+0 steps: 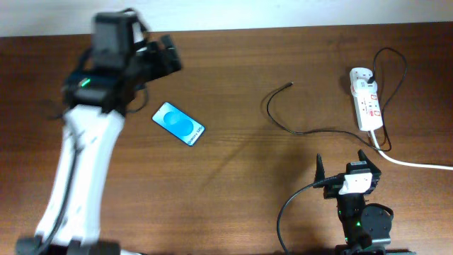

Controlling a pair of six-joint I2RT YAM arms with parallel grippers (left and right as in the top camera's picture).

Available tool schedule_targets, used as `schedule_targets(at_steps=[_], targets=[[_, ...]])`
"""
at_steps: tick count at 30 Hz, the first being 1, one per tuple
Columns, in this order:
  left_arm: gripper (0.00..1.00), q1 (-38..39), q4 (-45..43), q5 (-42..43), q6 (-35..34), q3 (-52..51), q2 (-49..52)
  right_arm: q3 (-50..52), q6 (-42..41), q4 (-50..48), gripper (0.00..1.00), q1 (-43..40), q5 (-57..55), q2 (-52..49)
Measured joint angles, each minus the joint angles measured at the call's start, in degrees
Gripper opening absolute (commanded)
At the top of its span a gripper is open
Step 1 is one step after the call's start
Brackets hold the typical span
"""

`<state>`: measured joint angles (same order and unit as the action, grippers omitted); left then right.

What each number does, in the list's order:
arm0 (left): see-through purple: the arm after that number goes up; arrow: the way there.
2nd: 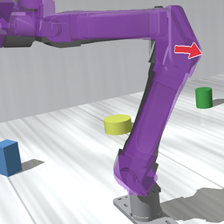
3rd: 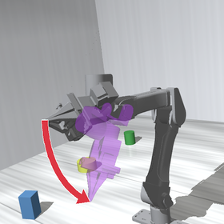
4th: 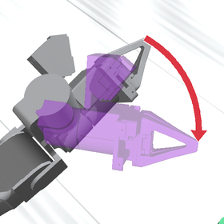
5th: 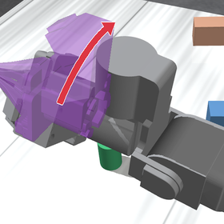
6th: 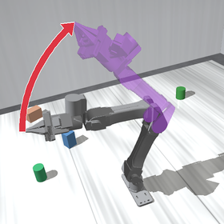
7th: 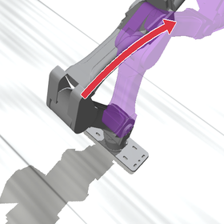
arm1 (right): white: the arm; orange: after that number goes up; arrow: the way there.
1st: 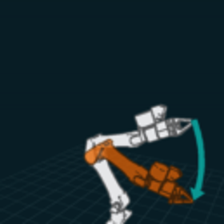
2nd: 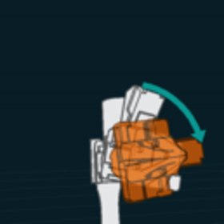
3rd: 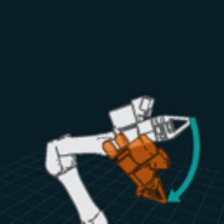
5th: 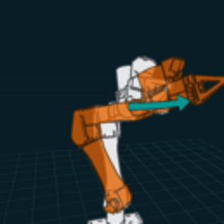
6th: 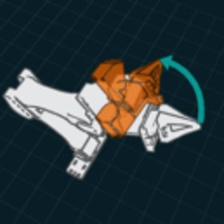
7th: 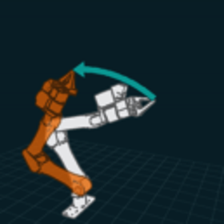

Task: Plug charger to phone and switch on socket
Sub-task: 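Reach the left gripper to the blue phone and grasp it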

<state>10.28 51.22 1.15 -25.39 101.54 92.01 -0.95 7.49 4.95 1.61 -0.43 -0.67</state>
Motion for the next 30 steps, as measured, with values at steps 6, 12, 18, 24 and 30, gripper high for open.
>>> schedule_targets(at_steps=[6,12,18,24,30], targets=[[0.99,3.3,9.6,3.8,-10.4,1.0,17.5,0.0,0.0,0.0,0.99,0.0,0.0,0.0],[0.99,1.0,13.9,1.4,-37.0,1.0,27.9,0.0,0.0,0.0,0.98,0.0,0.0,0.0],[0.99,1.0,13.7,0.3,-40.0,1.0,35.3,0.0,0.1,0.0,0.99,0.0,0.0,0.0],[0.99,0.8,10.0,-1.9,-40.3,1.0,35.9,0.0,0.0,0.0,0.99,0.0,0.0,0.0],[0.99,0.8,13.2,-2.1,-40.3,1.0,38.8,0.0,0.0,0.0,0.99,0.0,0.0,0.0]])
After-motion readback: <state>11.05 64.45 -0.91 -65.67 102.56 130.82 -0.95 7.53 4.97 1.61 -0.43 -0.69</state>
